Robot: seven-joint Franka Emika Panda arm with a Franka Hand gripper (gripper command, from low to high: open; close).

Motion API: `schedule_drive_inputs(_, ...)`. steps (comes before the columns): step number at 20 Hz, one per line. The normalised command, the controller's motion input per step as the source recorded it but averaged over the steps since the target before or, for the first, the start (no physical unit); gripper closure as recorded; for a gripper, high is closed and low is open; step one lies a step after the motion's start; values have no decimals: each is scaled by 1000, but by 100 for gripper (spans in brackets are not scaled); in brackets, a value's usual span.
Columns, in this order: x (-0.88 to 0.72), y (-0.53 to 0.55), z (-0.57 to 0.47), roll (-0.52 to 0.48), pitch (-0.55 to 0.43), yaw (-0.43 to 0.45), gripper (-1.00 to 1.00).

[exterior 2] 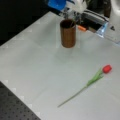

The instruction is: Flower insertion into a vase

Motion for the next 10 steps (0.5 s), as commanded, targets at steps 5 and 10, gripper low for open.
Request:
schedule_drive_inputs(5, -17, 589, -103, -11, -480, 21, -100)
schedule_drive_inputs(10, 164, 623, -114, -95, -177, -71, -100)
